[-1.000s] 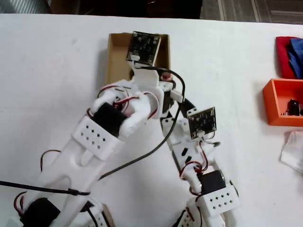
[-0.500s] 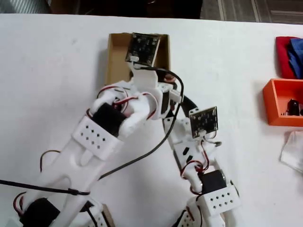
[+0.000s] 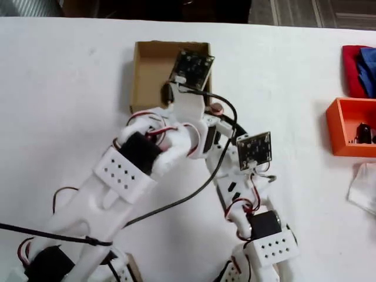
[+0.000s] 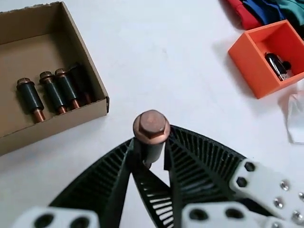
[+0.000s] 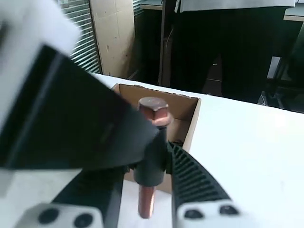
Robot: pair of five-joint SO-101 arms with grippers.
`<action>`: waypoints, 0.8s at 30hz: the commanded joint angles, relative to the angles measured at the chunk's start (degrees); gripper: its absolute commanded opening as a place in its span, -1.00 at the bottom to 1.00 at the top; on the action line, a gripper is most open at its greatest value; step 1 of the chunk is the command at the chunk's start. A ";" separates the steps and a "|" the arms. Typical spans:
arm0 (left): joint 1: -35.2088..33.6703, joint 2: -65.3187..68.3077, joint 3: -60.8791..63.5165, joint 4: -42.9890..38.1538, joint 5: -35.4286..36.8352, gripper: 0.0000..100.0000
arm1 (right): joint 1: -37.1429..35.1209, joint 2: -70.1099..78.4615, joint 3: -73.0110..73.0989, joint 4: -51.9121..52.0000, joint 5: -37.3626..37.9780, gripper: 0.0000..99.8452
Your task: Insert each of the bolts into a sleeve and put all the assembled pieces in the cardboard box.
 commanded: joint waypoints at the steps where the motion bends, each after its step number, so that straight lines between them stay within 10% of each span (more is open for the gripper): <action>1: 0.79 -3.69 -0.84 1.41 -0.26 -0.80 | 0.48 -1.89 -1.05 -1.63 -0.62 -0.96; 17: -1.32 -13.45 -0.92 4.31 -4.31 -0.80 | 0.48 -1.89 -1.05 -1.54 -0.62 -0.96; 24: -17.32 -15.91 -3.74 4.04 -6.42 -0.91 | 3.47 -1.80 -1.05 4.00 -0.53 -0.96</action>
